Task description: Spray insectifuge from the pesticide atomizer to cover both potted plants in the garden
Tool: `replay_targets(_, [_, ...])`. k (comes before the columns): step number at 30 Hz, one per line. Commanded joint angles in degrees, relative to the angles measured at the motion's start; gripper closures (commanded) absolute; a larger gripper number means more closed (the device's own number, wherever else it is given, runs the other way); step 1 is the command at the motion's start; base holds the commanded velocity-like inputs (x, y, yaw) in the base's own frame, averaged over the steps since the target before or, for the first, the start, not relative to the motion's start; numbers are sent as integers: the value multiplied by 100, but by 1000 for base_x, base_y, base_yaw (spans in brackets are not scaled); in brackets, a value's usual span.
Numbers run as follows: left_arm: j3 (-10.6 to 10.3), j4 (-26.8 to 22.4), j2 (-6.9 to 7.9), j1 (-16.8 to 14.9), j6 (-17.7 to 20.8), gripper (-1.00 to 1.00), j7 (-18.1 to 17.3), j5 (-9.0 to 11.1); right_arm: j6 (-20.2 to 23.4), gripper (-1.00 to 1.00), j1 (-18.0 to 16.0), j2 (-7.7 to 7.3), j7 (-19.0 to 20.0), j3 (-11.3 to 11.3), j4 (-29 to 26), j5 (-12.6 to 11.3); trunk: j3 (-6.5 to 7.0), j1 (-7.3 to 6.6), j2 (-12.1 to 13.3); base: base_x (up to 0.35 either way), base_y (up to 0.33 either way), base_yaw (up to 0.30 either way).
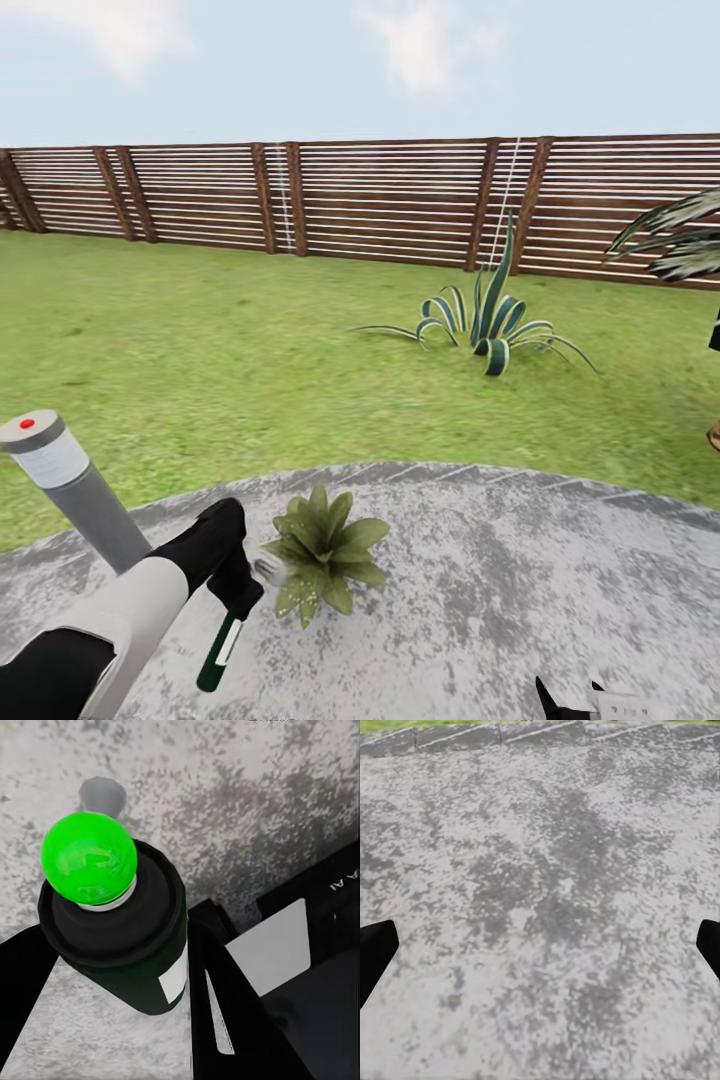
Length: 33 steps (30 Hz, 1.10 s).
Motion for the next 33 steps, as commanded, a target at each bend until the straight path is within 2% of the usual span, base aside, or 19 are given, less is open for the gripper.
replay_targets(1, [-14, -15, -5, -27, 29, 100, -61, -46, -18, -100, -8, 1, 46, -48, -1, 25, -5, -1, -2, 0, 0, 269])
replay_targets(4, [-11, -14, -64, -191, 32, 100, -61, -35, -18, -100, -8, 1, 46, -55, -1, 22, -5, -1, -2, 0, 0, 122])
replay_targets(8, [-14, -15, -108, -237, 29, 100, -61, -54, -18, -100, -8, 1, 46, -51, 1, 52, -5, -1, -2, 113, 0, 20])
replay_targets(11, [-13, -18, -120, -237, 29, 100, -61, -65, -21, -100, -8, 1, 46, -56, 0, 278, -5, -1, -2, 281, -68, 3])
replay_targets(14, [-16, -11, -124, -209, 27, 100, -61, -64, -26, -100, -8, 1, 46, -62, 7, 361, -5, -1, -2, 268, -156, 0])
replay_targets(25, [-54, 65, -108, -173, 34, 100, -61, -57, -26, -100, -8, 1, 37, -65, 8, 378, -5, -1, -2, 55, -259, 5])
replay_targets(33, [-57, 66, -107, -212, 34, 100, -61, -57, -25, -100, -8, 1, 37, -57, 17, 378, -5, -1, -2, 88, -267, 230])
